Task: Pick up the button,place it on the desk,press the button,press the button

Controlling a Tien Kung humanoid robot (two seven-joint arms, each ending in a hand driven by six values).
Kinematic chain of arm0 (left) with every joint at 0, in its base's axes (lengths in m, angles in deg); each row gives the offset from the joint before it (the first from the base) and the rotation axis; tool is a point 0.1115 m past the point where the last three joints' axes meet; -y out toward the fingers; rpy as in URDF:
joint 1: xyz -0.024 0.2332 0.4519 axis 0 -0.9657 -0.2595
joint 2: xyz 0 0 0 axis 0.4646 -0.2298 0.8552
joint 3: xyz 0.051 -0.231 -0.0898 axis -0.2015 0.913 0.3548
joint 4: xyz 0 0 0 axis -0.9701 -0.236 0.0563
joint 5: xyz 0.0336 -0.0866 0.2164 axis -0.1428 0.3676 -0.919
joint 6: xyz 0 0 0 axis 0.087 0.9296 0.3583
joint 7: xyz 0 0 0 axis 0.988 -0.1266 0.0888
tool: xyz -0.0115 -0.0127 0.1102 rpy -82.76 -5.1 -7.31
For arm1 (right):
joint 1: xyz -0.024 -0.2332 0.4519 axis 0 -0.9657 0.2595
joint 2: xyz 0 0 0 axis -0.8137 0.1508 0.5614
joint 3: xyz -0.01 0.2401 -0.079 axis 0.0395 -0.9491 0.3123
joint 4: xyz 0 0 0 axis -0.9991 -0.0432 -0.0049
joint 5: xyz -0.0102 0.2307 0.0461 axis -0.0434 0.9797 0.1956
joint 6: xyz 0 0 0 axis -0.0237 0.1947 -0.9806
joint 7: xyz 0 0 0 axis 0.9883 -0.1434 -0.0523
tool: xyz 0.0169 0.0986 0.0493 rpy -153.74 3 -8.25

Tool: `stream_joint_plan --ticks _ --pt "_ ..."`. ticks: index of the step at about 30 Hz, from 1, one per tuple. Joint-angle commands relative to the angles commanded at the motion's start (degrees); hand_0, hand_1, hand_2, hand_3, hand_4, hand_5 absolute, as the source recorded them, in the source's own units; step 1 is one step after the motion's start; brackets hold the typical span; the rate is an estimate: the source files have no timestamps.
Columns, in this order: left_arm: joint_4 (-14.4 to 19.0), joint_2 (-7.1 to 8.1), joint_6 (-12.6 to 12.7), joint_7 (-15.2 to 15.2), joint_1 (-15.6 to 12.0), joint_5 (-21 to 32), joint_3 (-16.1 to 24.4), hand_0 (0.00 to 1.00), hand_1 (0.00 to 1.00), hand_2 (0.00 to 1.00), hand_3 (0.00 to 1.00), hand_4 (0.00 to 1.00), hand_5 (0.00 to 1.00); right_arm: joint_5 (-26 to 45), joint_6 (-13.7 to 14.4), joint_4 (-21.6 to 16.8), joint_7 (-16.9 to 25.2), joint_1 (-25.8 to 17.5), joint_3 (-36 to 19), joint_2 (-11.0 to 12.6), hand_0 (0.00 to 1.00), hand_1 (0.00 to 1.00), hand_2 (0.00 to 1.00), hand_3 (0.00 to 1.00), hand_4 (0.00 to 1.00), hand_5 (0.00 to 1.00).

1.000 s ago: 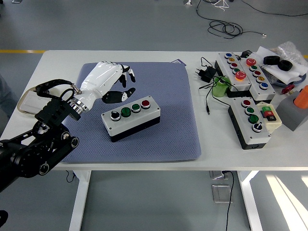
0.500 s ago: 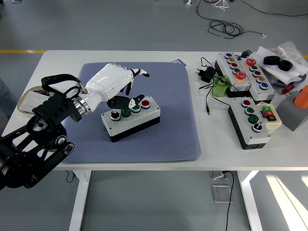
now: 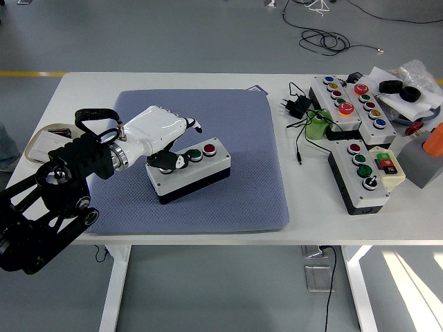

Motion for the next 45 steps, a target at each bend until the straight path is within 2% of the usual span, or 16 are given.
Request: stream_joint_plan --ticks 1,2,7,8,19,20,23,25,26,31,32,45 --pt "-0.07 0.04 -0.19 0.06 -0.03 -0.03 -0.09 0.044 0.118 0.144 0.721 0.536 0.353 0.06 0.0 0.0 0.02 0.05 -0.01 0.0 0.787 0.797 0.817 0.751 0.412 0.479" --pt "-0.1 0.07 -0.3 0.09 -0.04 -0.05 -0.15 0.039 0.107 0.128 0.661 0.52 0.309 0.09 0.01 0.0 0.03 0.07 -0.01 0.0 0.787 0.797 0.817 0.751 0.412 0.479" --pt "0.2 0.36 -0.84 0.06 -0.23 0.16 -0.76 0.039 0.107 0.128 0.661 0.52 0.309 -0.03 -0.05 0.0 -0.01 0.3 -0.07 0.02 0.787 0.797 0.817 0.751 0.412 0.479" --pt "0.23 0.4 -0.87 0.06 -0.24 0.2 -0.84 0.041 0.104 0.126 0.635 0.511 0.283 -0.01 -0.04 0.0 -0.01 0.31 -0.08 0.02 0.787 0.797 0.817 0.751 0.412 0.479" --pt "0.71 0.73 -0.66 0.01 -0.1 1.73 -2.01 0.035 0.102 0.124 0.639 0.516 0.303 -0.3 -0.09 0.0 -0.03 0.43 -0.35 0.1 0.787 0.797 0.817 0.751 0.412 0.479" --pt "0.66 0.64 -0.54 0.03 0.08 1.98 -2.34 0.033 0.095 0.12 0.645 0.509 0.267 -0.25 -0.08 0.0 -0.02 0.49 -0.36 0.1 0.787 0.797 0.817 0.751 0.412 0.479" --pt "0.6 0.4 -0.42 0.1 0.44 2.35 -2.85 0.033 0.095 0.12 0.645 0.509 0.267 -0.2 -0.06 0.0 0.01 0.59 -0.41 0.12 0.787 0.797 0.817 0.751 0.412 0.479" --pt "0.34 0.16 -0.36 0.14 0.79 2.61 -3.19 0.033 0.095 0.12 0.645 0.509 0.267 -0.34 -0.06 0.0 -0.02 0.65 -0.52 0.12 0.787 0.797 0.817 0.751 0.412 0.479" --pt "0.15 0.03 -0.44 0.19 0.99 2.66 -3.34 0.036 0.091 0.115 0.658 0.501 0.229 -0.41 -0.07 0.0 -0.04 0.68 -0.55 0.13 0.787 0.797 0.817 0.751 0.412 0.479" --pt "-0.71 -0.39 -1.36 0.7 1.76 2.64 -3.85 0.036 0.091 0.115 0.658 0.501 0.229 -0.51 -0.07 0.0 -0.05 0.77 -0.62 0.16 0.787 0.797 0.817 0.751 0.412 0.479" --pt "-0.76 -0.4 -1.42 0.73 1.8 2.63 -3.86 0.041 0.096 0.12 0.67 0.499 0.196 -0.51 -0.07 0.0 -0.05 0.77 -0.62 0.17 0.787 0.797 0.817 0.751 0.412 0.479" --pt "-3.01 -1.01 -2.24 1.05 3.05 3.42 -4.8 0.041 0.094 0.12 0.682 0.501 0.197 -0.73 -0.14 0.0 -0.03 1.0 -0.8 0.28 0.787 0.797 0.817 0.751 0.412 0.479"
